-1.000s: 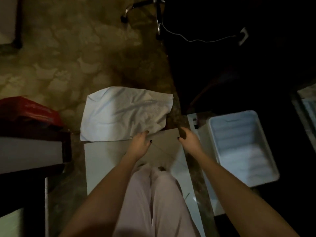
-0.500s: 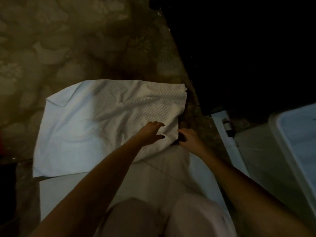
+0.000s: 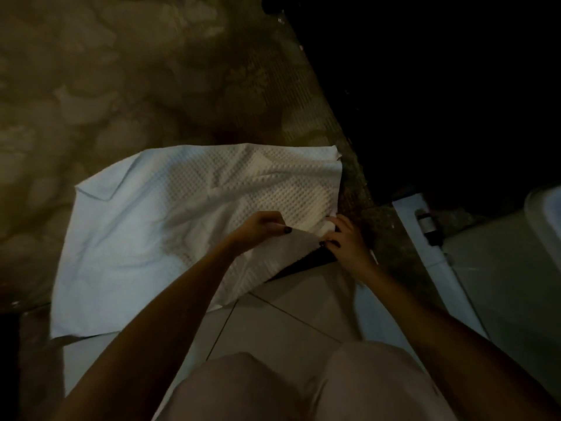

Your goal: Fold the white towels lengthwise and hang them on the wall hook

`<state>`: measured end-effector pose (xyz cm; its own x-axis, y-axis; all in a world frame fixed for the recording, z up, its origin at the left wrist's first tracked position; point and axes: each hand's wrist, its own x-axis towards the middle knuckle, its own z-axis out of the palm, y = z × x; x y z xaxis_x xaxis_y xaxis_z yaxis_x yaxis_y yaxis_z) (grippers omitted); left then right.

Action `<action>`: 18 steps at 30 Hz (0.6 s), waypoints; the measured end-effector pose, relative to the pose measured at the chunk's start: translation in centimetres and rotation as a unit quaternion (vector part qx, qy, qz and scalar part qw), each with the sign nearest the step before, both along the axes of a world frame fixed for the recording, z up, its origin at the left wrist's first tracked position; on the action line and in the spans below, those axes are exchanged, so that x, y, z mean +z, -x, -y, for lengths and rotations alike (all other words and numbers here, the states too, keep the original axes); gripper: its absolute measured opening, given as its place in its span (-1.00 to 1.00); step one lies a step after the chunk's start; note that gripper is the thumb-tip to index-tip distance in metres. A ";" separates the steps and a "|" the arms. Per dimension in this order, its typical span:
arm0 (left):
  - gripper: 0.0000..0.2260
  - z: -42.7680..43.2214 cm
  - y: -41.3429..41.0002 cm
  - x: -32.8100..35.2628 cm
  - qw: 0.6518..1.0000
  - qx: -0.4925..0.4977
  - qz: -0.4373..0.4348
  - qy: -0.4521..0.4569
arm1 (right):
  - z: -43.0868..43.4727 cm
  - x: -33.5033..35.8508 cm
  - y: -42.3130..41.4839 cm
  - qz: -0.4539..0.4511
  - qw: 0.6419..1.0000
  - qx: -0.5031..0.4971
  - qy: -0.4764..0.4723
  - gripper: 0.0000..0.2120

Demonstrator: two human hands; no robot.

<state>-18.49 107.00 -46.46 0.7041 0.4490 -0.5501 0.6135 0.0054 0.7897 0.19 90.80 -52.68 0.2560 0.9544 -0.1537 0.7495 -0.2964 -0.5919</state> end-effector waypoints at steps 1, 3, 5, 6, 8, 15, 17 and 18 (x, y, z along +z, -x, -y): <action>-0.87 0.2 0.8 2.3 0.999 0.028 0.017 0.002 | -0.3 1.8 0.3 -0.017 1.000 -0.022 0.002 -0.96; -0.90 0.4 2.1 7.8 0.996 0.083 0.040 0.000 | -1.1 6.8 1.1 -0.033 0.998 -0.044 0.002 -0.92; -0.92 0.3 3.0 14.1 0.991 0.119 0.057 -0.021 | -2.1 13.3 2.1 -0.045 0.998 -0.042 0.010 -0.90; -0.91 0.2 3.4 17.6 0.989 0.128 0.061 -0.034 | -2.6 16.9 2.5 -0.057 0.998 -0.041 -0.003 -0.87; -0.90 0.0 4.3 25.2 0.985 0.147 0.070 -0.050 | -3.4 24.6 3.6 -0.086 0.995 -0.039 -0.024 -0.82; -0.76 -0.5 6.8 53.4 0.963 0.213 0.120 -0.109 | -4.1 52.1 7.1 -0.195 0.975 -0.090 -0.065 -0.77; -0.77 -0.2 6.9 62.1 0.957 0.212 0.146 -0.132 | -3.6 60.4 7.6 -0.210 0.970 -0.100 -0.067 -0.77; -0.80 0.0 6.8 66.2 0.954 0.214 0.159 -0.136 | -3.2 64.4 7.8 -0.213 0.969 -0.103 -0.075 -0.78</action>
